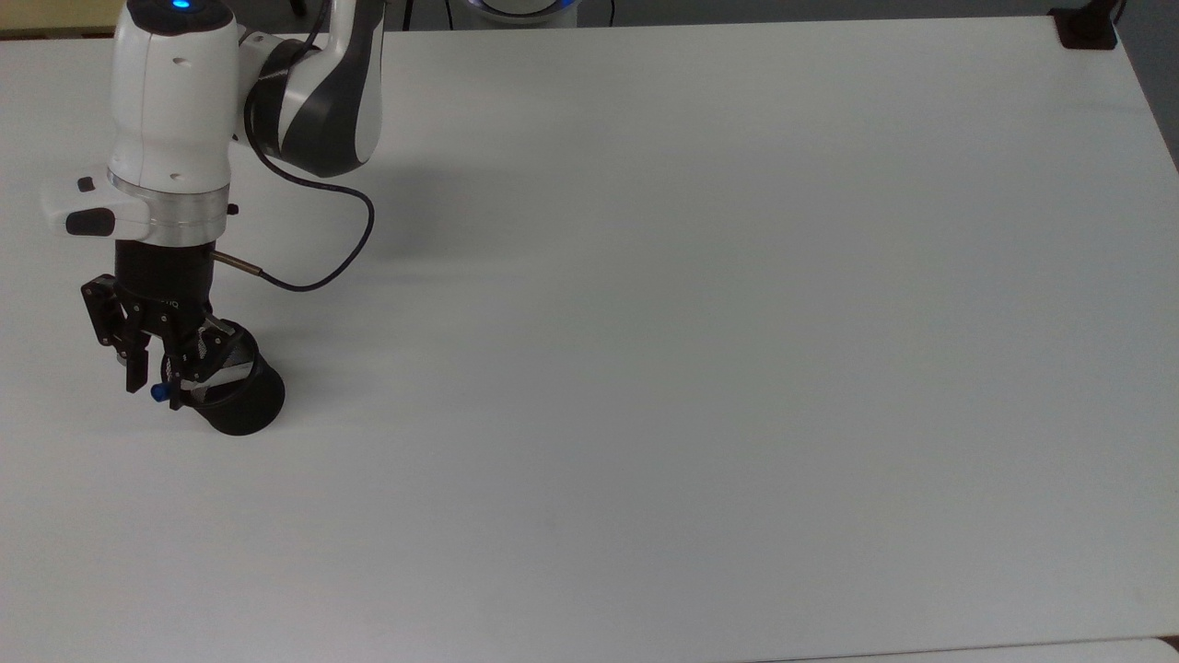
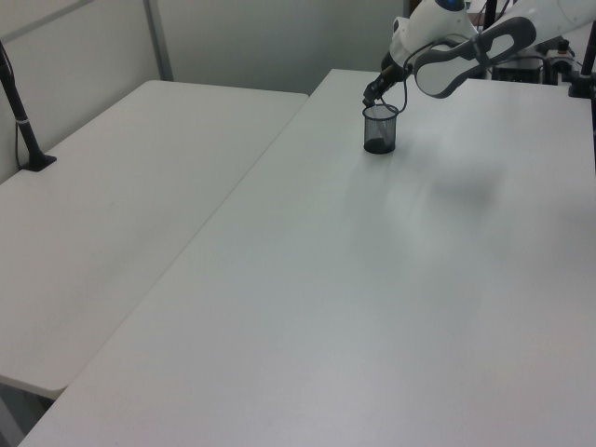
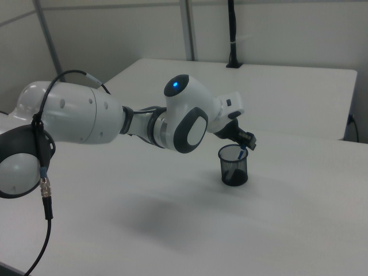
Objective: Remove the marker
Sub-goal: 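Lower the gripper onto the blue-capped marker and close on it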
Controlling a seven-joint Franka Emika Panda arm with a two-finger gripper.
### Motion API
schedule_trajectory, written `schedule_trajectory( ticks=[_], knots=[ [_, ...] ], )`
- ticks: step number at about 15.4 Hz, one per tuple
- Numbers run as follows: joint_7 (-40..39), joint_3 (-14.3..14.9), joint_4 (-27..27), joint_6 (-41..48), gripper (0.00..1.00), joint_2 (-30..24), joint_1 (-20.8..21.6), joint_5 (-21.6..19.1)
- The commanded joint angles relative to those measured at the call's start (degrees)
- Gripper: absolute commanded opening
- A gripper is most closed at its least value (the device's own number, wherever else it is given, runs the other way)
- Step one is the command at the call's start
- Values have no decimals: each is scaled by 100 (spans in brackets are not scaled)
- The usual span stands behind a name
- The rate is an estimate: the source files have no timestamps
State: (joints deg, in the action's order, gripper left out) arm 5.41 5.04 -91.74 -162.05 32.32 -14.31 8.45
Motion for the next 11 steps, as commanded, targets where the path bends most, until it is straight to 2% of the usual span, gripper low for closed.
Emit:
schedule_trajectory(
  ticks=[1, 7, 11],
  knots=[
    [188, 32, -2, -116, 20, 2, 25, 130],
    [197, 32, -2, -98, 16, -86, 42, 122],
    [197, 24, -10, -37, 16, -392, 42, 60]
  ],
)
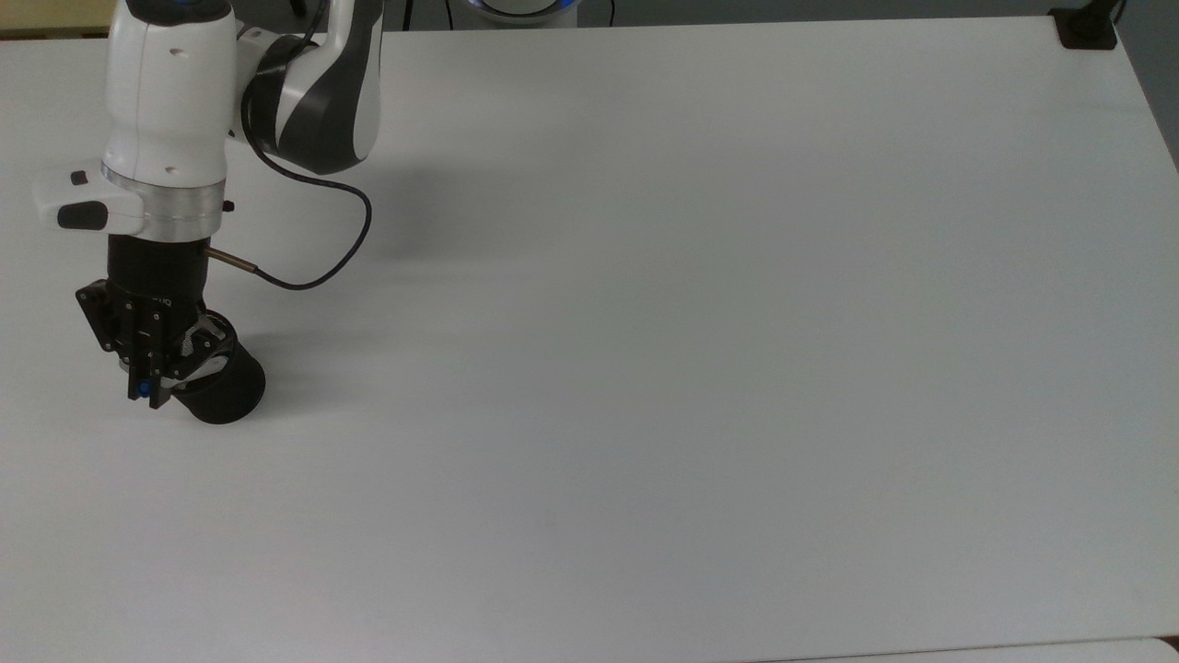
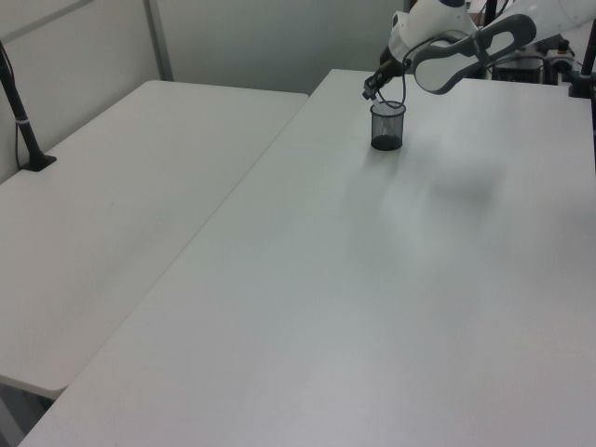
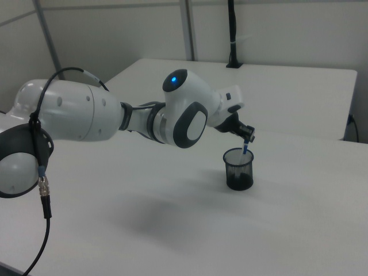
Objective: Remove the marker
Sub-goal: 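Lift the marker up out of the pen cup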
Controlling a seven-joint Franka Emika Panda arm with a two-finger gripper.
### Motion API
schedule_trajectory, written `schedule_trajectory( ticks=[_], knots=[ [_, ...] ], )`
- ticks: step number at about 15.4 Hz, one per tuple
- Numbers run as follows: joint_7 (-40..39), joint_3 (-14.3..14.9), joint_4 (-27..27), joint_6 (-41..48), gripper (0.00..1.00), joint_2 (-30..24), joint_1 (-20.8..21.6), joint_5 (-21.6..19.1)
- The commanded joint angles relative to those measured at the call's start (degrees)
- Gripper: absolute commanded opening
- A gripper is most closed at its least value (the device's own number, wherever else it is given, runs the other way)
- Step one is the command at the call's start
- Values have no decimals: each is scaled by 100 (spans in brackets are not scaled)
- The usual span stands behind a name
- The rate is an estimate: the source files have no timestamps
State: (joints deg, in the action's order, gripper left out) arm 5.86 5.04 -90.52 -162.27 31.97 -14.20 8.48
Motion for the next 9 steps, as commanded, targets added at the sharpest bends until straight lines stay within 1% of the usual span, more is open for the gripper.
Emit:
schedule_trajectory(
  ticks=[1, 5, 9],
  knots=[
    [196, 6, -150, 10, 16, -454, 32, 58],
    [232, -73, -124, 966, 16, -972, 84, 49],
    [240, -362, -106, 1520, 16, -1158, 128, 40]
  ],
)
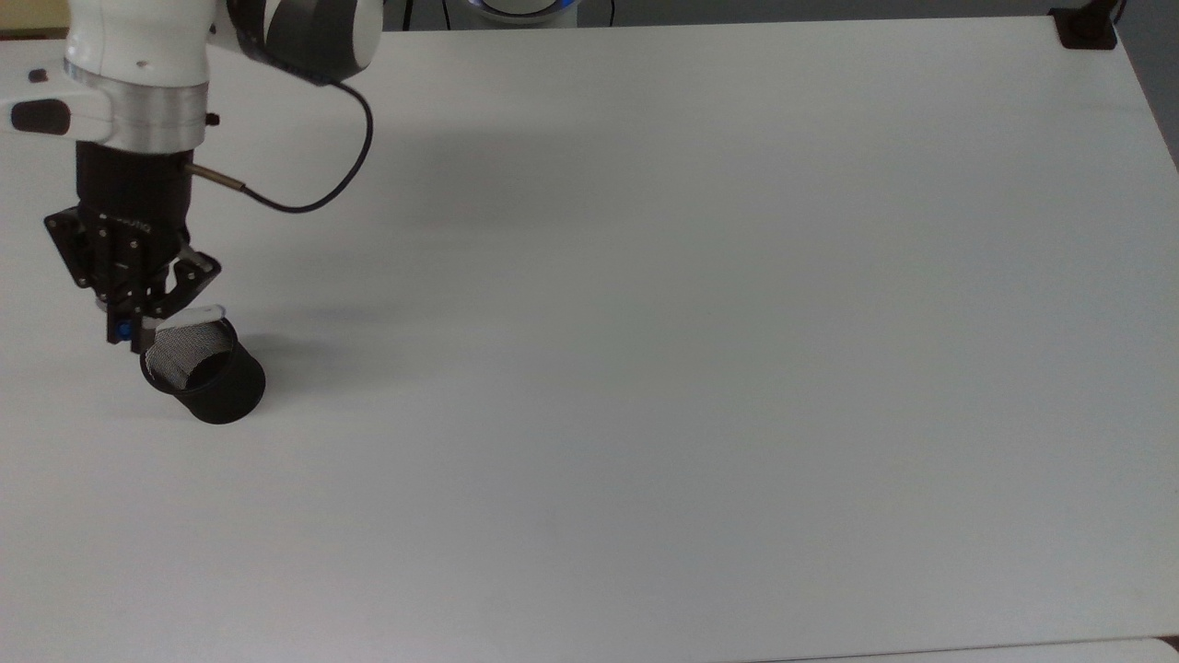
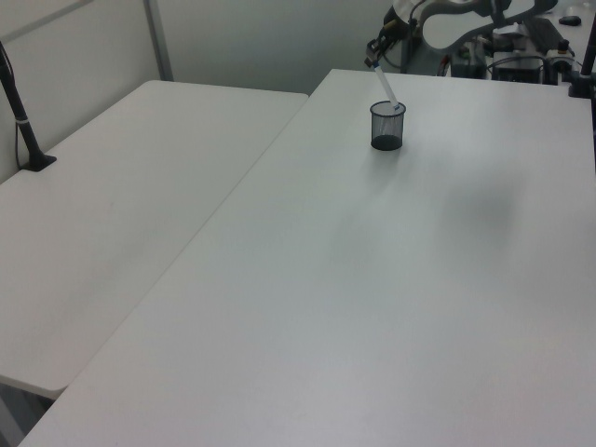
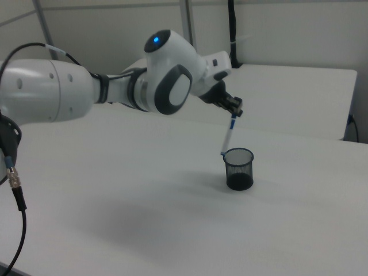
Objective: Remove the marker
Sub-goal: 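Lift the marker up out of the pen cup, then carry the marker away from the cup and lower it to the table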
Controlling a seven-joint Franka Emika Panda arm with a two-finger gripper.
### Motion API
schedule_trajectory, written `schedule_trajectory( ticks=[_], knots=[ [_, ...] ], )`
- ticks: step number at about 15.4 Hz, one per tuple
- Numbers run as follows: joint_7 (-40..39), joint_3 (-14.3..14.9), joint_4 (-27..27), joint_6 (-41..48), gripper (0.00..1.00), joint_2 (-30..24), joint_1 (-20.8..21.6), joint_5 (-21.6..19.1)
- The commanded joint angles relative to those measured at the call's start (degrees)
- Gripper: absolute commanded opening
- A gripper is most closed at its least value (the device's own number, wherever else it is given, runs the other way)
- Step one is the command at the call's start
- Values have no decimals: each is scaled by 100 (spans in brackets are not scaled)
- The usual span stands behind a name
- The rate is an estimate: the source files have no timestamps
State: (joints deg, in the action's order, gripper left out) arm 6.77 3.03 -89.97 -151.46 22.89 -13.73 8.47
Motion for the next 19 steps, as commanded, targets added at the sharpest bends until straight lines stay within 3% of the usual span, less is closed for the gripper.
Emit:
schedule_trajectory(
  ticks=[1, 5, 15, 19],
  knots=[
    [149, -215, -161, 634, 16, -294, 89, 40],
    [97, -619, -161, 1136, 16, -250, 116, 67],
    [141, -646, -179, 1497, 19, 347, 836, 84],
    [132, -637, -188, 1497, 35, 514, 880, 146]
  ],
)
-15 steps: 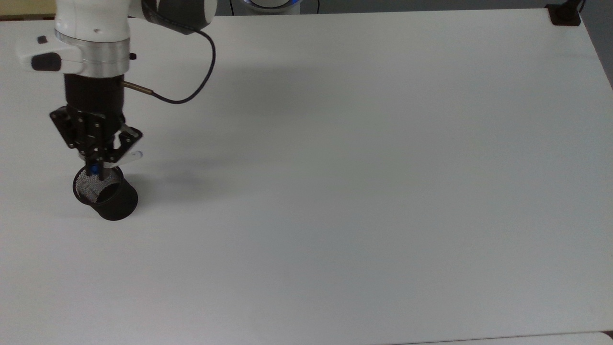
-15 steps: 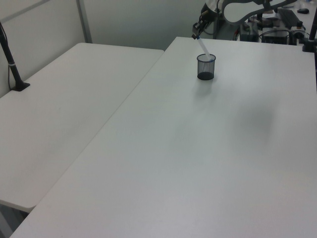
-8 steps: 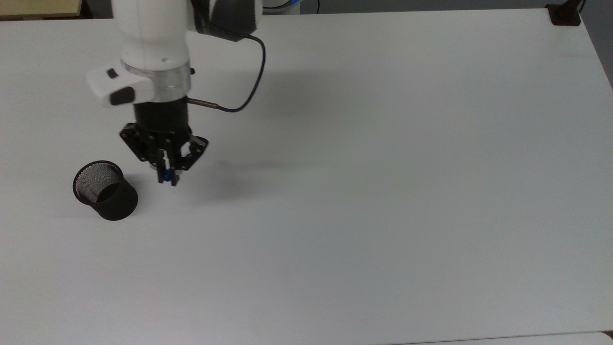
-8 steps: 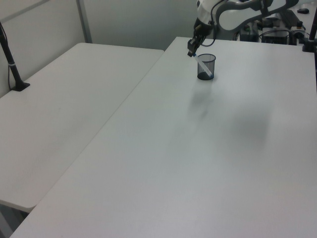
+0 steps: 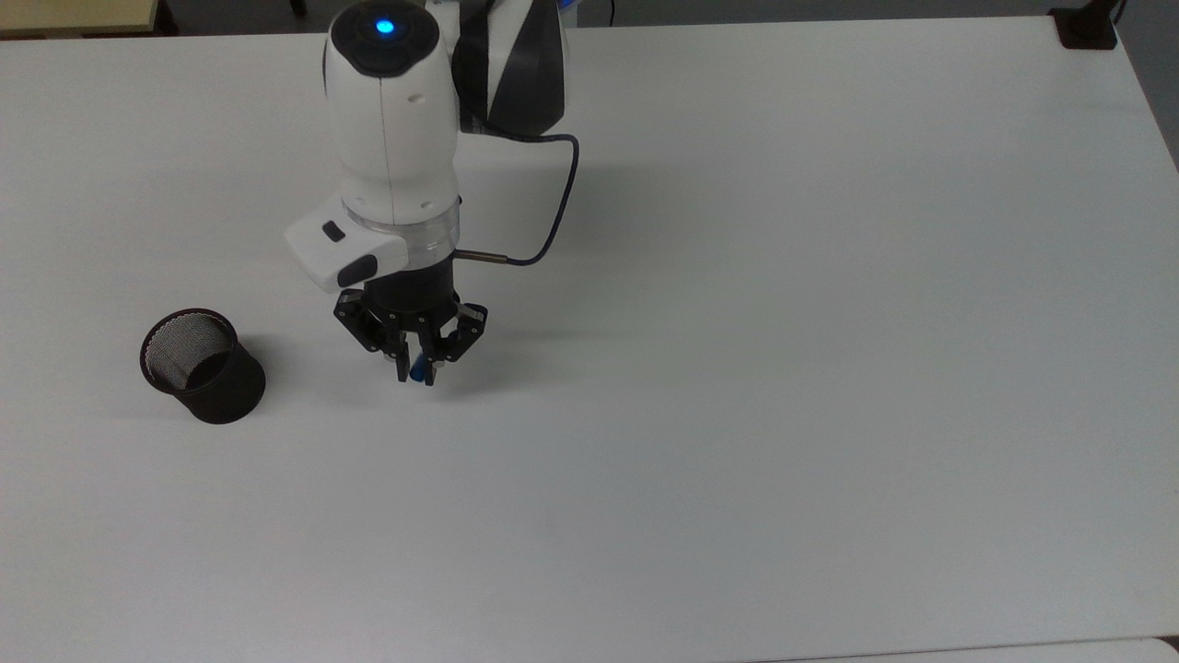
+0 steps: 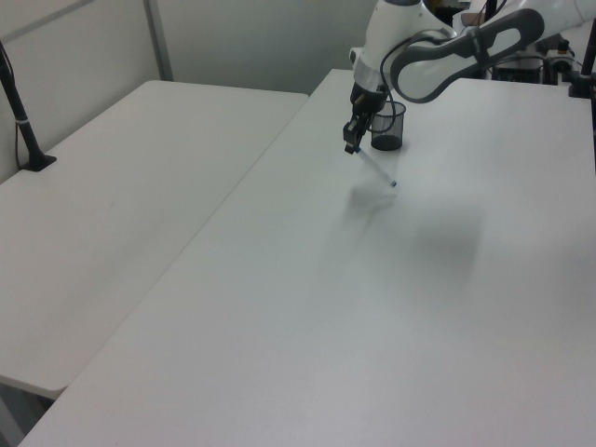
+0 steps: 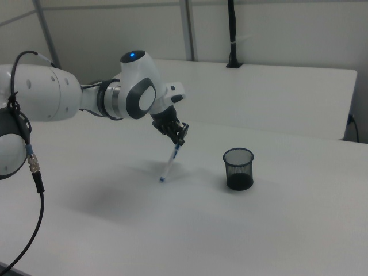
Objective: Remove the marker
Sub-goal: 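Carry the marker away from the cup and lower it to the table, then open the gripper to release the marker and raise it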
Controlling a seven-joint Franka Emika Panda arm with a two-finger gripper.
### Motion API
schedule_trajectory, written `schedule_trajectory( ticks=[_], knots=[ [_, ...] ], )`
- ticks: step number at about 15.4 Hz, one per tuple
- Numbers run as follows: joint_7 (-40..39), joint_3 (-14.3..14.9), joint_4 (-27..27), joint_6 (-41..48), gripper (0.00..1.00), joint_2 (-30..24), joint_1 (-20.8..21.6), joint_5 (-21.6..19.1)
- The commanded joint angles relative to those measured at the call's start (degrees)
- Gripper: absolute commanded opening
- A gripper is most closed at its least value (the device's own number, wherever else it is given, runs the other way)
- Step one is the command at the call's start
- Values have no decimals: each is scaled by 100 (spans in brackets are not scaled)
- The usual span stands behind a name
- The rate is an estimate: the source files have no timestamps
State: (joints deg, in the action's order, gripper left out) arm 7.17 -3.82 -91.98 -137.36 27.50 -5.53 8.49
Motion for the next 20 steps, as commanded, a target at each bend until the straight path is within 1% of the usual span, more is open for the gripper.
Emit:
schedule_trajectory(
  ticks=[1, 2, 4, 5, 7, 9, 13, 16, 18, 20],
  knots=[
    [83, 48, 13, 87, 38, 88, 61, 152],
    [83, 48, 13, 87, 50, 115, 61, 153],
    [101, 48, 13, 95, 90, 107, 95, 144],
    [135, 48, 13, 130, 100, 45, 174, 126],
    [346, 48, 57, 559, 100, -156, 332, 144],
    [382, 48, 66, 1034, 100, -455, 499, 144],
    [364, 39, 66, 2368, 100, -1175, 807, 65],
    [347, 31, 5, 3318, 100, -1790, 904, -49],
    [338, 100, -39, 3662, 100, -2081, 1035, -225],
    [338, 206, -57, 4022, 100, -2336, 1141, -269]
  ],
)
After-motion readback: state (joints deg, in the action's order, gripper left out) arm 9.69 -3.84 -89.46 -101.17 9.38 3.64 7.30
